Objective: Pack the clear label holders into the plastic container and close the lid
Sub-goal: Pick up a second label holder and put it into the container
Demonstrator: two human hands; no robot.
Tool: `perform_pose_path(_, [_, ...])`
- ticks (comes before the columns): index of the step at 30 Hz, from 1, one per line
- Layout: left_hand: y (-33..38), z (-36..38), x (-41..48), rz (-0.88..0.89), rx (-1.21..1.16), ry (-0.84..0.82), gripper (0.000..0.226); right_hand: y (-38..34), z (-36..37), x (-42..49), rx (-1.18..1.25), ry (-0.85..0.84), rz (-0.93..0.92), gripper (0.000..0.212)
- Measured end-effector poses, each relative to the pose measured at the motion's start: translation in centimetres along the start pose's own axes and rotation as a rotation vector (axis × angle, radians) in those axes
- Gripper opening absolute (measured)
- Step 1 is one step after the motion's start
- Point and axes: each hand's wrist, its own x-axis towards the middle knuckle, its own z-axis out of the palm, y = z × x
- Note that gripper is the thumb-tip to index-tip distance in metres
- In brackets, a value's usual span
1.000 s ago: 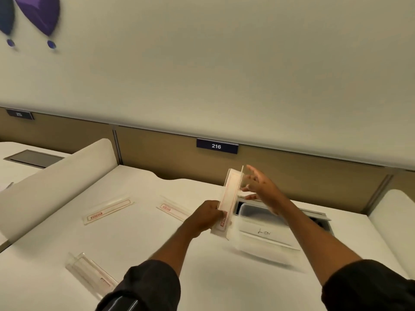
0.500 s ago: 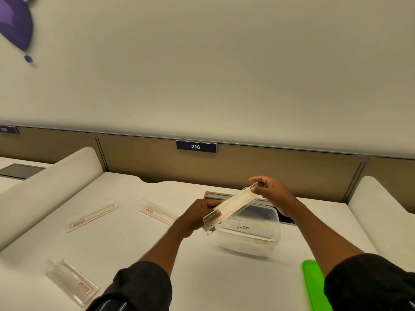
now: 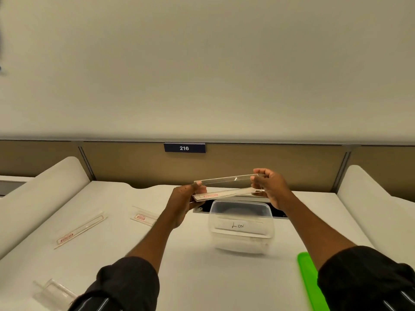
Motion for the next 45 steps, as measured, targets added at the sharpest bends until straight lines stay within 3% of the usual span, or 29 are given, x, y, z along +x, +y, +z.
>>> perform_pose_path(6, [0.4,0.5,1.1,0.022,-0.104,0.166,0.036,0.1,0.0,0.1,0.001,-0.067,-0.032,0.043])
perform_pose_path(9, [0.5,0.4,1.8,-0.019,-0.158,0.159,0.041,0.3,-0.1,-0.3,-0.264,-0.148,-0.090,0.050])
perform_pose_path(12, [0.0,0.4,2.5,-0.053,-0.119,0.034,0.029,0.5,0.1,-0.3,-0.622,-0.005,-0.190,0.042])
perform_pose_path(15, [-1.0,0.9,3.2,-0.050,-0.054,-0.052,0.014,0.5,0.0,-0.1,-0.763,0.127,-0.260,0.026])
perform_pose_path(18, [-1.7,1.4,4.0,-0.038,-0.034,-0.026,0.011,0.6,-0.5,0.2,-0.868,0.133,-0.263,0.024])
perform_pose_path(28, [-4.4,3.1,5.6,-0.032,0.145,0.011,0.018,2.8,-0.9,1.1,-1.049,0.081,-0.259,0.042])
perform_pose_path(33, [-6.0,3.2,6.4,-0.070,0.156,0.001,0.025,4.6,-1.5,1.9,-1.226,-0.056,-0.205,0.067])
perform_pose_path(40, [-8.1,3.5,7.4,-0.113,0.182,0.003,0.026,6.6,-1.9,3.3,-1.373,-0.084,-0.222,0.062])
perform_pose_path(45, [-9.4,3.7,8.5,-0.064,0.408,0.086,0.013,7.9,-2.7,4.6,-1.366,-0.126,-0.167,0.063])
